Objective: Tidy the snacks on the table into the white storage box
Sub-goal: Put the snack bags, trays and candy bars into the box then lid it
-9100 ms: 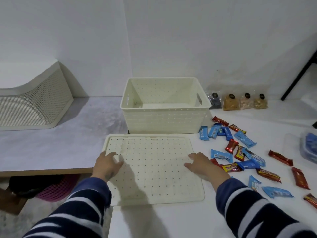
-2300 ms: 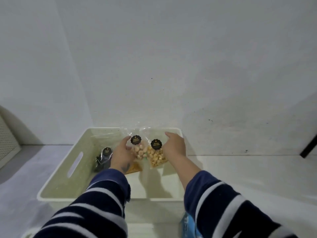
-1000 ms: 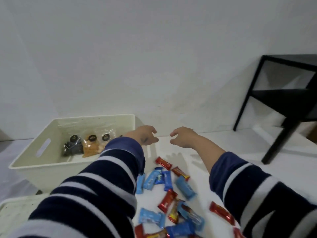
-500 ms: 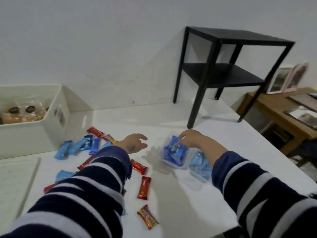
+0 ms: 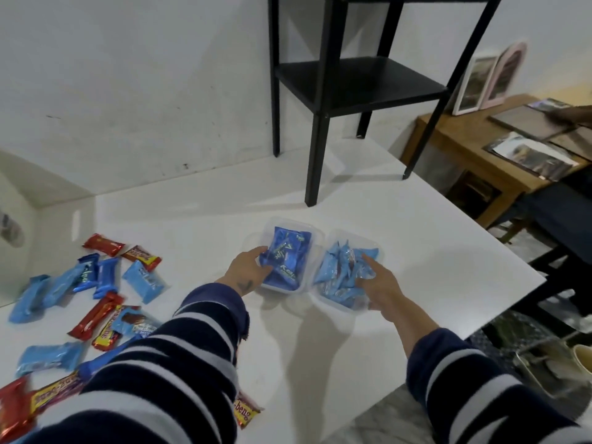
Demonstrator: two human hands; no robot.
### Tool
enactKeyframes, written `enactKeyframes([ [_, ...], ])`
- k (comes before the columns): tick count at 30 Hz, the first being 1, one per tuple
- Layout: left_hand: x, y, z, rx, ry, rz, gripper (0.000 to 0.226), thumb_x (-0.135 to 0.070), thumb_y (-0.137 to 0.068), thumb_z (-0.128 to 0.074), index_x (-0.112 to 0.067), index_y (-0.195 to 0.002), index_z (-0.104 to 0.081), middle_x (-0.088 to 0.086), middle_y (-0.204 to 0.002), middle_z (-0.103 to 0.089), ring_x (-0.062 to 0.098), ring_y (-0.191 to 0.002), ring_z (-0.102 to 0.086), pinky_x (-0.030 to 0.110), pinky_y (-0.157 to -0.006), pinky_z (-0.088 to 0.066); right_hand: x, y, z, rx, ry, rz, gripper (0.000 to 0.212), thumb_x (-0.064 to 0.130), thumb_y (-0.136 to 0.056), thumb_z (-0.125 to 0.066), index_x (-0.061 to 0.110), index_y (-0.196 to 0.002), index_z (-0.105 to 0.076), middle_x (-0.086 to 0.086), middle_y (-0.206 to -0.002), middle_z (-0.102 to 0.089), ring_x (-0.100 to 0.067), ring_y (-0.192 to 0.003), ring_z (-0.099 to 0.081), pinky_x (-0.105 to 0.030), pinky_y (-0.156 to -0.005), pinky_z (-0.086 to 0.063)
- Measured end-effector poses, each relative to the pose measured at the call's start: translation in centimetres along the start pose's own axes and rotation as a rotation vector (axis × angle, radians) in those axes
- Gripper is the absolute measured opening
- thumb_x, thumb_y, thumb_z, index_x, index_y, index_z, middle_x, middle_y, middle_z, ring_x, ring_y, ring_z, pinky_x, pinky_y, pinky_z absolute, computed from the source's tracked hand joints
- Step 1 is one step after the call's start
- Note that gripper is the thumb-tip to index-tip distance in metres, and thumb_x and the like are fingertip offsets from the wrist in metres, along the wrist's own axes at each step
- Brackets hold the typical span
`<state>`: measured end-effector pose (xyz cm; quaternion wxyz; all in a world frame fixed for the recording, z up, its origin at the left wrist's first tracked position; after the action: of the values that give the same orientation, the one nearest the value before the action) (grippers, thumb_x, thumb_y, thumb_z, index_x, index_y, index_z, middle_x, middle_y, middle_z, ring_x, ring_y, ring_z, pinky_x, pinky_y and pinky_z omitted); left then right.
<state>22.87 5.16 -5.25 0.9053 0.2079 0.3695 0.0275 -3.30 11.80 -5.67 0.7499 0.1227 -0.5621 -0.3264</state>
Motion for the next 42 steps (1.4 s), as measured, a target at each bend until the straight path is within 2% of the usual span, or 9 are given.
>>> enactKeyframes([
  [8, -0.5, 0.7, -1.2, -0.055, 0.112, -0.043, 0.055, -0.014, -0.093, -0.055, -0.013, -0.144, -0.036, 0.008, -0.141, -0.048, 0.028, -0.122, -0.05, 0.021, -0.089, -0.035, 2.1, -1.1, 2.9, -0.107, 0.101, 0.082, 0.065, -0.013, -0.089, -0.043, 0.026, -0.142, -0.044, -0.008, -0.144, -0.047, -0.027, -0.092, -0.057, -0.053, -0.083, -0.056],
  [17, -1.6, 1.3, -0.3, -0.058, 0.41, 0.029, 0.05, -0.043, -0.1, -0.031, -0.028, -0.148, -0.027, 0.001, -0.152, -0.035, 0.025, -0.137, -0.036, 0.034, -0.113, -0.027, 8.8, 1.7, 1.0, 0.056, 0.049, 0.196, 0.062, -0.012, -0.089, -0.042, 0.023, -0.14, -0.046, -0.005, -0.122, -0.055, -0.026, -0.1, -0.057, -0.054, -0.091, -0.052],
  [22, -1.7, 1.3, 0.5, -0.019, 0.528, 0.076, 0.056, -0.058, -0.095, -0.031, -0.036, -0.147, -0.028, -0.004, -0.152, -0.034, 0.027, -0.134, -0.04, 0.047, -0.111, -0.035, 9.3, 1.9, -4.0, 0.135, 0.031, 0.177, 0.065, -0.008, -0.091, -0.042, 0.031, -0.143, -0.04, 0.001, -0.109, -0.056, -0.026, -0.1, -0.058, -0.054, -0.09, -0.053],
  [25, -1.5, 1.3, 0.5, 0.002, 0.507, 0.06, 0.058, -0.046, -0.096, -0.042, -0.037, -0.149, -0.019, 0.002, -0.146, -0.043, 0.025, -0.128, -0.048, 0.04, -0.101, -0.044, 8.4, 1.3, -6.1, 0.194, 0.004, 0.123, 0.068, -0.006, -0.093, -0.044, 0.032, -0.148, -0.029, -0.005, -0.134, -0.05, -0.03, -0.111, -0.057, -0.052, -0.089, -0.053],
  [30, -1.3, 1.1, 0.6, 0.035, 0.497, 0.047, 0.059, -0.03, -0.099, -0.046, -0.039, -0.149, -0.015, 0.005, -0.135, -0.054, 0.021, -0.105, -0.057, 0.025, -0.065, -0.05, 8.0, 0.7, -7.0, 0.22, 0.126, 0.138, 0.065, 0.017, -0.094, -0.056, 0.033, -0.149, -0.026, -0.004, -0.142, -0.047, -0.027, -0.119, -0.052, -0.045, -0.094, -0.05],
  [33, -1.0, 0.6, 0.7, 0.033, 0.499, 0.092, 0.061, -0.029, -0.098, -0.047, -0.042, -0.148, -0.014, 0.004, -0.136, -0.054, 0.024, -0.11, -0.059, 0.03, -0.07, -0.053, 7.1, 0.7, -7.5, 0.301, 0.132, 0.056, 0.077, 0.036, -0.092, -0.059, 0.045, -0.149, -0.008, 0.0, -0.151, -0.037, -0.032, -0.132, -0.042, -0.053, -0.1, -0.042],
  [35, -0.9, 0.3, 0.6, 0.034, 0.503, 0.127, 0.062, -0.027, -0.098, -0.047, -0.044, -0.148, -0.014, 0.003, -0.137, -0.053, 0.026, -0.113, -0.059, 0.031, -0.069, -0.052, 6.4, 0.9, -8.0, 0.366, 0.079, 0.01, 0.08, 0.037, -0.093, -0.058, 0.051, -0.146, 0.001, -0.002, -0.148, -0.043, -0.033, -0.124, -0.05, -0.056, -0.097, -0.045],
  [38, -1.2, 0.2, 0.7, 0.016, 0.499, 0.136, 0.062, -0.021, -0.099, -0.046, -0.042, -0.148, -0.015, 0.003, -0.136, -0.055, 0.025, -0.112, -0.06, 0.024, -0.061, -0.049, 6.4, 0.6, -8.3, 0.367, 0.009, 0.013, 0.078, 0.03, -0.096, -0.054, 0.049, -0.148, 0.001, -0.004, -0.14, -0.05, -0.029, -0.106, -0.058, -0.051, -0.088, -0.052],
  [42, -1.3, 0.8, 2.3, -0.04, 0.502, 0.142, 0.063, -0.023, -0.098, -0.047, -0.045, -0.147, -0.014, 0.003, -0.133, -0.056, 0.025, -0.108, -0.062, 0.033, -0.069, -0.055, 8.1, 0.9, -8.7, 0.376, 0.051, 0.057, 0.078, 0.029, -0.095, -0.056, 0.049, -0.148, -0.002, -0.005, -0.136, -0.053, -0.028, -0.104, -0.06, -0.049, -0.085, -0.054],
])
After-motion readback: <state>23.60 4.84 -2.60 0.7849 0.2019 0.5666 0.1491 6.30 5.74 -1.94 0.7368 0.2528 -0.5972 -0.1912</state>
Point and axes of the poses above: each hand's wrist, its own y-axis away from the middle knuckle, its own z-axis out of the back of the hand, x = y × z, the point moved 7 cm from there along -y, towards the middle knuckle
